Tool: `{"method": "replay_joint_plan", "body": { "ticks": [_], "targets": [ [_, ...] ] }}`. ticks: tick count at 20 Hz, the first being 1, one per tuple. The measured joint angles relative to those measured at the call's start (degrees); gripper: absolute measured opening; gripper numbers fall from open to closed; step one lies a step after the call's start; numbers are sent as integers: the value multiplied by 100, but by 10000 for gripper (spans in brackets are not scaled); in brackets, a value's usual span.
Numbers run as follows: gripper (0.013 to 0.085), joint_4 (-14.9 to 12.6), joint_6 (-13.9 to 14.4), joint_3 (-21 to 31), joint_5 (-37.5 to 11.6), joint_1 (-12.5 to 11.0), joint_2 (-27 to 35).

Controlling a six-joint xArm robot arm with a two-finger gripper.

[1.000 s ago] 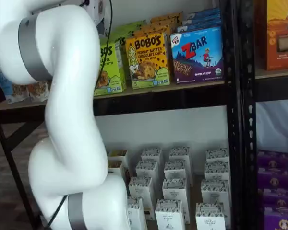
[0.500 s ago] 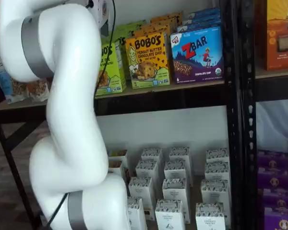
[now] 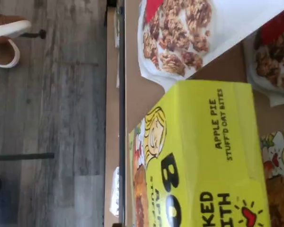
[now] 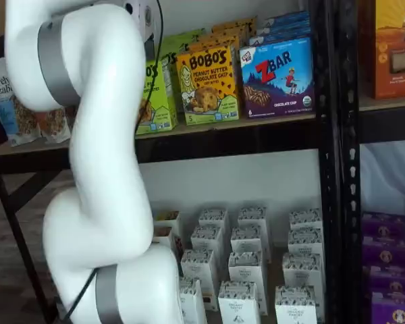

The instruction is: Pick the green box on the top shelf, the fourth from the left

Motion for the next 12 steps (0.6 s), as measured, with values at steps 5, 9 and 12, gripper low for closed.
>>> {"method": "replay_joint_plan", "body": {
  "ticks": [5,9,12],
  "targets": [
    [850,-96,60,88,-92,93,11],
    [850,-188,108,140,-117,164,25],
    [850,-193,136,280,-279,205,-25]
  ]
}}
